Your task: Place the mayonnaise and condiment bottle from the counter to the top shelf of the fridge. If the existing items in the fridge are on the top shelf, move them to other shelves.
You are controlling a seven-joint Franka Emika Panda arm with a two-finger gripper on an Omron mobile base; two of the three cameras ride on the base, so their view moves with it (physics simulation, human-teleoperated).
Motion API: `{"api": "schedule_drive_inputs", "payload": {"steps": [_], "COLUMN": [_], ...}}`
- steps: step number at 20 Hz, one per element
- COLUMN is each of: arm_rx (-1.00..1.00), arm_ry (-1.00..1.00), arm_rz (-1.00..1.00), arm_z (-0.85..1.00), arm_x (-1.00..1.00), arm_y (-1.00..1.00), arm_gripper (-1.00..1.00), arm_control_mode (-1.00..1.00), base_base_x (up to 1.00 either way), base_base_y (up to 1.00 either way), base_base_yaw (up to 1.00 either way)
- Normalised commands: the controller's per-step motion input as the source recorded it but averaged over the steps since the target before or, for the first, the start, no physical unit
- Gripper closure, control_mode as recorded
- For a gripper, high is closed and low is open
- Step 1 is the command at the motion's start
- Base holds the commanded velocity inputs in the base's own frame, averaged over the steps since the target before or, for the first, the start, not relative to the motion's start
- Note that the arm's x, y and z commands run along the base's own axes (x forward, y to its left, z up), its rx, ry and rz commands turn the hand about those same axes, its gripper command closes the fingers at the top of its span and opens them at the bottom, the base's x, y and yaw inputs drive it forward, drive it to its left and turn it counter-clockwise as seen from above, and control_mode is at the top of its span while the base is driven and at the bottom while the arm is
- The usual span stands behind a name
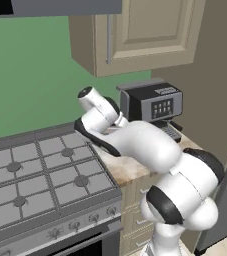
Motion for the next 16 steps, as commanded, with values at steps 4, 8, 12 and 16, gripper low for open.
{"api": "schedule_drive_inputs", "payload": {"steps": [4, 8, 12, 16], "arm_rx": [0.0, -0.03, -0.03, 0.0], "arm_ry": [0.0, -0.06, -0.11, -0.23], "arm_rz": [-0.02, -0.07, -0.15, -0.26], "arm_z": [-0.47, -0.5, -0.21, 0.0], "arm_x": [0.34, 0.16, -0.06, -0.23], "arm_y": [-0.16, 0.0, 0.05, 0.07], "arm_gripper": [-1.0, -1.0, -1.0, -1.0], "arm_control_mode": [-1.0, -1.0, -1.0, -1.0], "base_base_x": [0.0, 0.0, 0.0, 0.0], "base_base_y": [0.0, 0.0, 0.0, 0.0], "base_base_yaw": [0.0, 0.0, 0.0, 0.0]}}
